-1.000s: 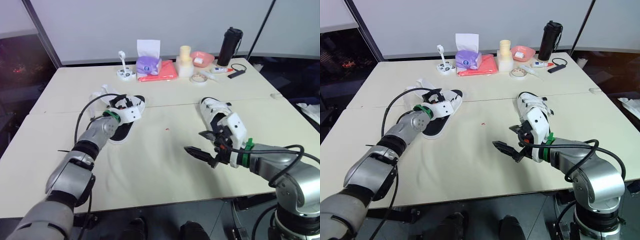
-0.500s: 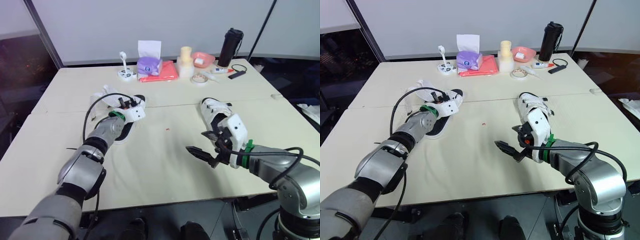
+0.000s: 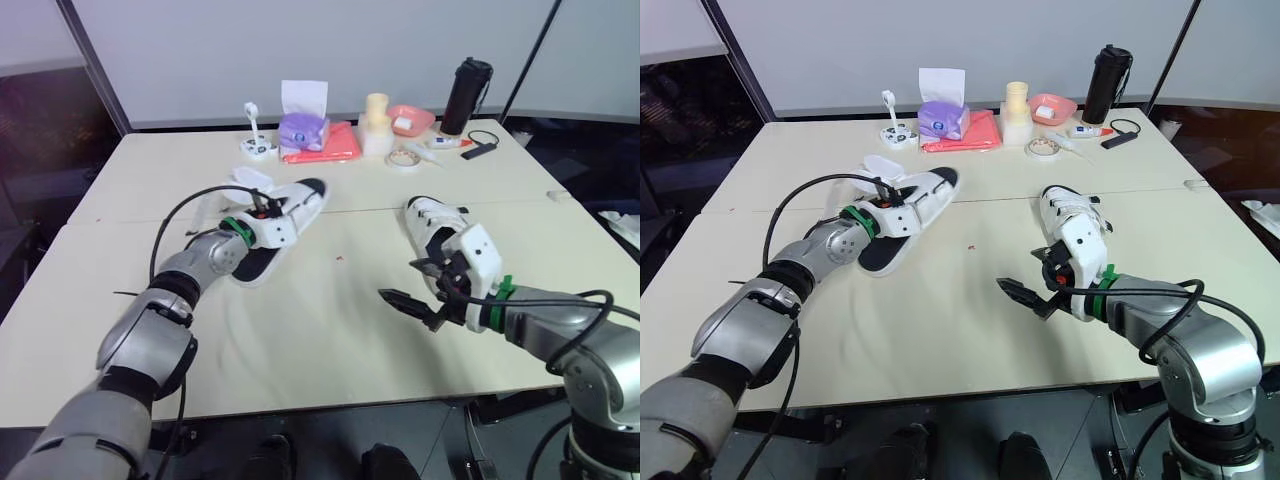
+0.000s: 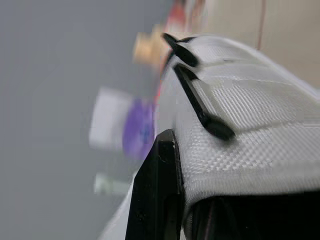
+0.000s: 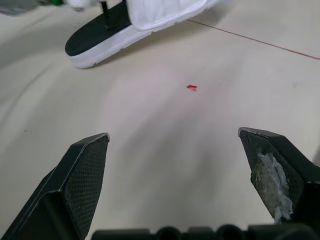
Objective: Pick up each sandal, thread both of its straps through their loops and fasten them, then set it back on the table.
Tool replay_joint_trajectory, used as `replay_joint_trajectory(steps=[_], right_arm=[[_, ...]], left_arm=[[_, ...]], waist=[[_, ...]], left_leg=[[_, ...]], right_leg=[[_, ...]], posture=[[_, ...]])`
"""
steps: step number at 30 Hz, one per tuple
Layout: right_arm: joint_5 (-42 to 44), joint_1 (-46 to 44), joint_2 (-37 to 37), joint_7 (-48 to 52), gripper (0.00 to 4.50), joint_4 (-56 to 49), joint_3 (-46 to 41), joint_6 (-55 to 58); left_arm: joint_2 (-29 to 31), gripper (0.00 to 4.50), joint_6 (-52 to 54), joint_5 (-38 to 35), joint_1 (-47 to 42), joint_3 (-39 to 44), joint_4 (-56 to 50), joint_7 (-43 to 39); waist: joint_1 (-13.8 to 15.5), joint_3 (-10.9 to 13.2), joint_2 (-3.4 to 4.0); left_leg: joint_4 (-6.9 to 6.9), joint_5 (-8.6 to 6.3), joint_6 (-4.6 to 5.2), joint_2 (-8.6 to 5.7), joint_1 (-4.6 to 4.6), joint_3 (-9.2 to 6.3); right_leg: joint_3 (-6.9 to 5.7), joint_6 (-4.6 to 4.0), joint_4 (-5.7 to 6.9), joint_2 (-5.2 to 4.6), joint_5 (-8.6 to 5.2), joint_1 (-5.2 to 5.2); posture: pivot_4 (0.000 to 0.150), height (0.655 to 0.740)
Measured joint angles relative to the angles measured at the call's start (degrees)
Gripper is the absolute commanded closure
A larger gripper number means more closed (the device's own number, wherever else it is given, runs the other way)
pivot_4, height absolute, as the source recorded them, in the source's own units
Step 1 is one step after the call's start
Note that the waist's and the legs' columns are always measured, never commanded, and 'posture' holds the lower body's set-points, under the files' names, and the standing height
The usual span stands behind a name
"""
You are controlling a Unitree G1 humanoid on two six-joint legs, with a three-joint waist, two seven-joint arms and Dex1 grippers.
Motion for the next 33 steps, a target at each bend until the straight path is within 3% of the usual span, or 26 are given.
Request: replay_joint_trajectory(steps=[5,10,25,26,28,33], right_arm=[[0.01,0.2,-4.14,1.53,0.0,3.34,-0.73,-3.56],[0.07,0.33,-7.43,2.97,0.0,5.64,-1.89,-6.49],[1.16,2.52,-7.82,2.6,0.0,5.96,-1.5,-8.7],[1.17,2.52,-7.82,2.46,0.0,5.95,-1.31,-8.73],[1.15,2.52,-7.83,2.38,0.0,5.94,-0.78,-9.07],[1.05,2.52,-8.1,2.44,0.0,5.98,0.94,-10.42]], left_arm=[[2.03,4.47,-20.51,0.22,0.05,-4.55,-2.91,-8.3],[2.86,4.47,-32.61,0.65,0.7,-8.63,-3.1,-14.64],[5.06,4.47,-38.1,10.16,2.21,-9.24,-5.88,-11.58],[5.03,3.79,-38.24,9.76,2.22,-9.49,-5.31,-11.87],[4.79,3.01,-38.8,8.62,2.81,-10.61,-3.02,-13.53],[4.8,0.48,-40.48,1.59,3.38,-10.81,0.93,-17.4]], waist=[[-0.04,0.0,0.0],[-0.22,0.01,0.01],[-1.0,-0.01,0.03],[-1.03,-0.01,0.03],[-1.19,-0.02,0.04],[-1.18,-0.02,0.04]], left_leg=[[-0.01,-0.02,0.03,0.01,-0.06,0.04],[0.02,-0.03,0.05,0.01,-0.06,0.05],[0.2,-0.07,0.12,0.01,-0.04,0.04],[0.2,-0.07,0.12,0.01,-0.03,0.04],[0.2,-0.07,0.12,0.01,-0.02,0.05],[0.22,-0.07,0.12,0.02,-0.01,0.03]], right_leg=[[0.01,0.0,-0.03,0.0,0.0,-0.06],[0.01,0.0,-0.02,0.0,0.0,-0.05],[-0.01,0.03,0.06,0.0,0.0,0.06],[-0.01,0.03,0.06,0.0,0.0,0.07],[0.0,0.03,0.06,0.01,0.0,0.06],[0.0,0.03,0.09,0.01,0.0,0.06]], posture=[[0.15,0.74],[0.15,0.74],[0.15,0.74],[0.15,0.74],[0.15,0.74],[0.15,0.74]])
